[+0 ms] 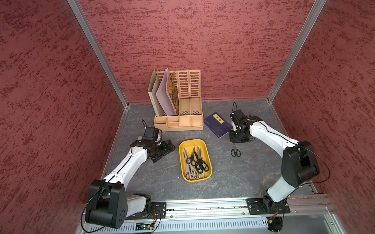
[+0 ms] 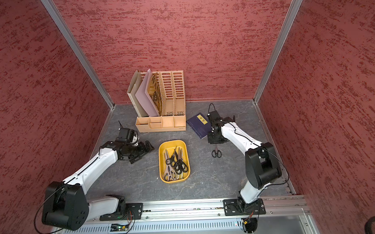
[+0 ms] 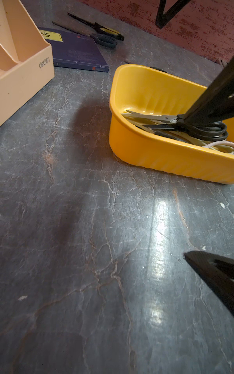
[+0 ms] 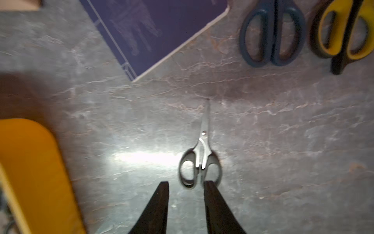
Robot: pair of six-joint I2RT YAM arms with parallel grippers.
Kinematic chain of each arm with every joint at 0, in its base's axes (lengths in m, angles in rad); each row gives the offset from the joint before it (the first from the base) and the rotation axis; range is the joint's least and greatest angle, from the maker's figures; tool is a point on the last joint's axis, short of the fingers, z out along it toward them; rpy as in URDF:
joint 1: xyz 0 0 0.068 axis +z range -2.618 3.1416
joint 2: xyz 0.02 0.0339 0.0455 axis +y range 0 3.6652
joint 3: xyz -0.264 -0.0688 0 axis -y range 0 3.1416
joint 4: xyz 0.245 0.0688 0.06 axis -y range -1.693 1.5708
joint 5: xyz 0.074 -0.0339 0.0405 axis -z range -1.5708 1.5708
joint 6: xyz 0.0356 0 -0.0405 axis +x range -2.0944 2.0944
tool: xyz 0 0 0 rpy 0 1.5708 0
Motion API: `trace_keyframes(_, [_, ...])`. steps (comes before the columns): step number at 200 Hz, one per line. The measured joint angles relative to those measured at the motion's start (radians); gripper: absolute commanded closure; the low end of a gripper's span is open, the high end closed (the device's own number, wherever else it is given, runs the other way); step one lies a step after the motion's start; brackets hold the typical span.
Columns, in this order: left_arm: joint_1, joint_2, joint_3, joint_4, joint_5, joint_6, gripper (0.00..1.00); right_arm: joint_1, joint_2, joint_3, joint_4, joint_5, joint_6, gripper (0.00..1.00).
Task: Take the scissors out of the storage box
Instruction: Place the scissors at the center of the board, then pick up the scissors from the storage box.
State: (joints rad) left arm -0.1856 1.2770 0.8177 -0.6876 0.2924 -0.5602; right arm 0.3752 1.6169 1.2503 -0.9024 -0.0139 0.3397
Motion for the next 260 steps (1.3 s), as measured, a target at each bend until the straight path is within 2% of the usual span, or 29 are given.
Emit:
trace_keyframes(16, [0.000, 0.000, 0.000, 0.000, -0.001, 0.000, 0.00, 0.071, -0.037, 0.000, 0.000, -0.031, 0.090, 0.58])
trace_keyframes(50, [0.000, 0.000, 0.000, 0.000, -0.002, 0.000, 0.00, 0.277, -0.043, 0.028, -0.002, -0.057, 0.257, 0.63])
trace_keyframes(81, [0.000, 0.000, 0.000, 0.000, -0.002, 0.000, 0.00, 0.447, 0.027, 0.102, -0.023, -0.050, 0.382, 0.65])
trace_keyframes(113, [0.000, 0.000, 0.000, 0.000, -0.002, 0.006, 0.00, 0.566, 0.107, 0.132, -0.030, -0.023, 0.468, 0.61])
trace_keyframes(161, [0.002, 0.000, 0.000, -0.001, -0.001, 0.025, 0.00, 0.636, 0.196, 0.172, -0.046, 0.029, 0.548, 0.59])
trace_keyframes(209, [0.017, -0.008, -0.003, -0.014, 0.006, 0.047, 0.00, 0.645, 0.276, 0.199, -0.044, 0.096, 0.597, 0.61])
trace_keyframes(260, [0.035, -0.048, -0.018, -0.034, 0.014, 0.065, 0.00, 0.645, 0.329, 0.199, -0.026, 0.100, 0.598, 0.65])
